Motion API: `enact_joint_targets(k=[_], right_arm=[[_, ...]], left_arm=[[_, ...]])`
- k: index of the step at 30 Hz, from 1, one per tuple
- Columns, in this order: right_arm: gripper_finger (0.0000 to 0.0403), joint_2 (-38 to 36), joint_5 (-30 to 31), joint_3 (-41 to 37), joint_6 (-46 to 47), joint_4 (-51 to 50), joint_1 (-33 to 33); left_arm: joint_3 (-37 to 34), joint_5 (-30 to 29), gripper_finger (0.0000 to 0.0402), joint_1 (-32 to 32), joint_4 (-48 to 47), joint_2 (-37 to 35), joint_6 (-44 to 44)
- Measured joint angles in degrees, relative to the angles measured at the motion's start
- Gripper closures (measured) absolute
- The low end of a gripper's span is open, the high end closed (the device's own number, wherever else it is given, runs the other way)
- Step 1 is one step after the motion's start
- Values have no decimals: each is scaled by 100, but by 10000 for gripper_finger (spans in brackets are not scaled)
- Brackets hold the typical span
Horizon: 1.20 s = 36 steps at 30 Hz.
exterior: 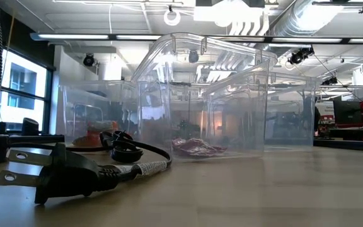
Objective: Sort candy
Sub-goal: Put the violet candy into the center transparent bin
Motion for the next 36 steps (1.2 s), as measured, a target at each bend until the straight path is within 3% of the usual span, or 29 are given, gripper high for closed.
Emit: enact_joint_targets(k=[3,6,12,24,31,36], right_arm=[[210,0,0,0,56,0,0],[210,-1,2,0,59,-15,0],[210,1,108,0,61,-28,0],[210,1,107,0,-52,50,13],[210,1,107,0,-599,735,144],[210,1,107,0,-629,846,140]], left_arm=[[-68,4,153,61,81,0,146],[-38,-155,195,78,80,-19,179],[-36,-679,375,117,-83,-195,167],[-42,-1409,397,115,-564,-1223,-296],[-37,-3222,400,364,-525,-2146,-181],[-31,-4179,400,897,-91,-2554,773]])
